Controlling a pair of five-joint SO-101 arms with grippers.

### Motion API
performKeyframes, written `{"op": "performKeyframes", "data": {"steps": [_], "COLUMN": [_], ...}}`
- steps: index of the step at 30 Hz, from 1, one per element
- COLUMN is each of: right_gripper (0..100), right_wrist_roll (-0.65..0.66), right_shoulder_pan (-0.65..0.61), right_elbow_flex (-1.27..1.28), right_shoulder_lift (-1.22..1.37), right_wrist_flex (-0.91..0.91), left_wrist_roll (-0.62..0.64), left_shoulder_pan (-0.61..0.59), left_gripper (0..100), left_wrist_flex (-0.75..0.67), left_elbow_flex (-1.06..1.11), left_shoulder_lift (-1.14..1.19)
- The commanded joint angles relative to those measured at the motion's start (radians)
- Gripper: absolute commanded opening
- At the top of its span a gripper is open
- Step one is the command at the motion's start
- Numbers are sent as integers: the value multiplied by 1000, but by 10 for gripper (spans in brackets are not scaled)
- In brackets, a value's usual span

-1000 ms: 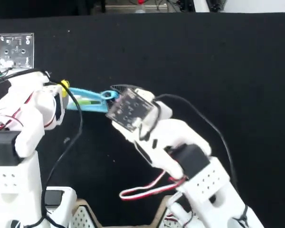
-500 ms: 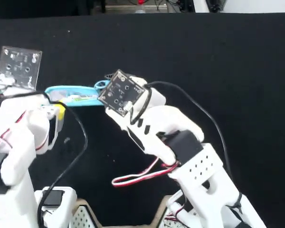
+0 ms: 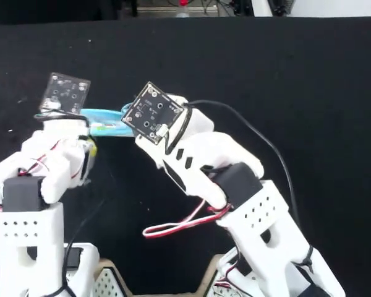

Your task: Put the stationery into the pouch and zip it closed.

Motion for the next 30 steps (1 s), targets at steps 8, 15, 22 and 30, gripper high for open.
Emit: {"op": "performKeyframes", "data": {"steps": [8,15,22,30], "right_gripper": [11,11,11,11], "right_wrist_roll": [8,8,6,6], "right_shoulder_pan": [-2,-101,-120,-120], "right_elbow_flex": [-64,-70,-68,-65], "right_shoulder_lift": [-140,-148,-245,-277], "right_wrist_flex": [140,207,213,207], "left_wrist_roll": [315,388,388,394], "left_shoulder_pan": [-107,2,50,71], "left_gripper": [148,148,148,148], "left_wrist_flex": [-549,-568,-569,-624], "left_elbow_flex": [291,305,295,297], "left_shoulder_lift": [-190,-247,-247,-255]}}
